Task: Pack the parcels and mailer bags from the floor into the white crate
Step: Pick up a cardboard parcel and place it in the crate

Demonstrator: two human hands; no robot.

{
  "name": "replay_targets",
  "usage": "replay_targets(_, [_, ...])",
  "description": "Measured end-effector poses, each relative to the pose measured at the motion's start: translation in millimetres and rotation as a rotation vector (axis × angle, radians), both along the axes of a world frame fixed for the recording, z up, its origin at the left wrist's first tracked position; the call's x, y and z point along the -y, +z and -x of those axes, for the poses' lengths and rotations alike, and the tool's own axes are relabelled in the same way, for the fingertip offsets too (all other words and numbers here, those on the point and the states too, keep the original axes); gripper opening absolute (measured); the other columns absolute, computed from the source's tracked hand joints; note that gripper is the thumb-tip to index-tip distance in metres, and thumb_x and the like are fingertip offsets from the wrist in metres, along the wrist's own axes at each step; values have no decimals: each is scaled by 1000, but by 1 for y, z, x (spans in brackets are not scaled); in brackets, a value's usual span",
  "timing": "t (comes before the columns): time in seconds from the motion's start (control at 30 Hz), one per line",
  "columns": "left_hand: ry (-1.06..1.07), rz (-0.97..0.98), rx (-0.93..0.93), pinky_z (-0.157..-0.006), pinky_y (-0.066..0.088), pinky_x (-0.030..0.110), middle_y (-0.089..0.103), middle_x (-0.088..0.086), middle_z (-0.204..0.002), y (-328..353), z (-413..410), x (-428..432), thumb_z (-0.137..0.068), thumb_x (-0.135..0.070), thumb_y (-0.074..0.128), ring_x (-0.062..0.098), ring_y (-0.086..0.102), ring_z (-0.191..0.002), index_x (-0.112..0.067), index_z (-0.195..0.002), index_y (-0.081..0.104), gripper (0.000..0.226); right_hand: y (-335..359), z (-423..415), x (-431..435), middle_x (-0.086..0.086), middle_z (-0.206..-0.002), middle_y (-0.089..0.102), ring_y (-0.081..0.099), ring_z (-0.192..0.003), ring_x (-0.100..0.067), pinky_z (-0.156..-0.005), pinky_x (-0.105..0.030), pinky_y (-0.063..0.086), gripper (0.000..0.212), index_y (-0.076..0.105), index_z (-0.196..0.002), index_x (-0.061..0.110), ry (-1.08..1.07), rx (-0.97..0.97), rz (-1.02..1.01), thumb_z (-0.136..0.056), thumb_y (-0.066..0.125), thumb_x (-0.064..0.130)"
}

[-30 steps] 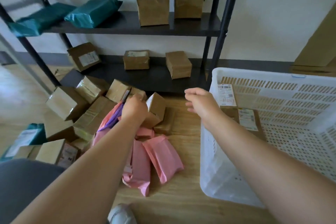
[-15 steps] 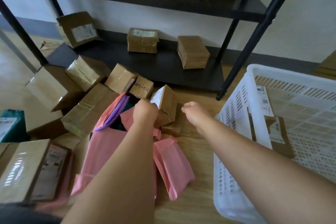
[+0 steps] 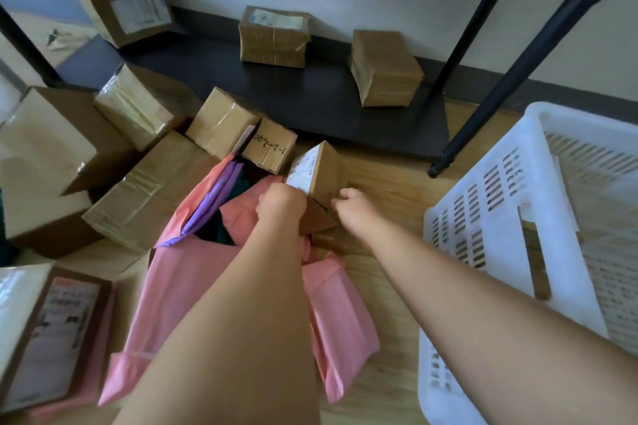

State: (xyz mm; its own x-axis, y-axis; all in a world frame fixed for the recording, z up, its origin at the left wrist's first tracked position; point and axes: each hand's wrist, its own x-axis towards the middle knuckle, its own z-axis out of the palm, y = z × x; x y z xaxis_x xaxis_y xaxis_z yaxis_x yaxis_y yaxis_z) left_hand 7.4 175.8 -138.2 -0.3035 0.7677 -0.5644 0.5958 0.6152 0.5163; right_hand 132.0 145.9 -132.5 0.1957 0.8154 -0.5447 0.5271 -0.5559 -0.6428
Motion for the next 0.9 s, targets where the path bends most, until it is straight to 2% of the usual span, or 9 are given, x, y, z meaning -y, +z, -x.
replay_targets(0.1, [41, 44, 102, -100, 46, 40, 53, 16, -132, -7, 0, 0, -83, -50, 65, 34, 53, -118, -5, -138, 43, 75, -9, -2, -1, -5, -140, 51, 51, -125, -28, -105, -41, 43, 50, 43, -143, 21, -46, -67, 33, -95, 52, 32])
replay_targets(0.17, [15, 51, 167, -100, 46, 41, 52, 14, -135, -6, -2, 1, -78, -52, 70, 32, 54, -118, -8, -144, 37, 86, -12, -6, -1, -5, -132, 56, 55, -117, -27, -98, -39, 46, 46, 45, -139, 21, -93, -116, 60, -95, 52, 30])
replay_targets(0.27, [6, 43, 166, -99, 46, 39, 48, 13, -138, -3, -3, 0, -72, -55, 75, 30, 52, -120, -11, -145, 36, 94, -8, -14, 1, -7, -122, 60, 58, -108, -28, -82, -36, 49, 34, 52, -127, 19, -137, -170, 84, -95, 51, 29])
replay_targets(0.37, [61, 48, 184, -92, 49, 36, 51, 11, -131, 9, -3, 3, -65, -59, 79, 28, 55, -114, -9, -136, 43, 94, 3, -20, 4, -7, -116, 60, 59, -103, -28, -76, -35, 51, 28, 56, -121, 18, -163, -185, 74, -96, 48, 29])
replay_targets(0.47, [139, 30, 285, -89, 53, 38, 57, 9, -120, 19, 0, 12, -60, -56, 83, 26, 60, -105, -10, -129, 49, 90, 17, -24, 9, -6, -117, 61, 59, -102, -27, -79, -37, 52, 33, 55, -125, 18, -165, -190, 50, -96, 47, 31])
replay_targets(0.57, [188, -18, 423, -85, 56, 40, 65, 7, -107, 25, 3, 27, -66, -46, 83, 24, 66, -94, -15, -125, 52, 74, 34, -27, 18, -3, -115, 61, 59, -103, -26, -89, -41, 52, 28, 53, -120, 19, -176, -184, 7, -99, 44, 35])
replay_targets(0.67, [206, -66, 517, -83, 57, 37, 63, 3, -107, 41, 5, 50, -72, -41, 81, 19, 65, -93, -21, -131, 45, 72, 59, -29, 32, -2, -111, 65, 62, -100, -22, -89, -41, 53, 31, 54, -120, 18, -152, -180, -35, -100, 42, 40])
replay_targets(0.73, [230, -124, 591, -84, 57, 40, 64, 3, -106, 59, 4, 64, -71, -36, 83, 18, 67, -92, -18, -130, 44, 73, 81, -33, 44, -2, -113, 66, 62, -101, -22, -92, -42, 51, 35, 54, -122, 19, -133, -170, -88, -99, 43, 42])
replay_targets(0.9, [242, -215, 705, -81, 59, 46, 67, 8, -105, 100, 2, 87, -56, -39, 89, 24, 70, -91, -16, -111, 50, 71, 132, -44, 68, -3, -114, 65, 60, -99, -19, -91, -35, 48, 32, 57, -122, 15, -107, -178, -196, -99, 48, 36])
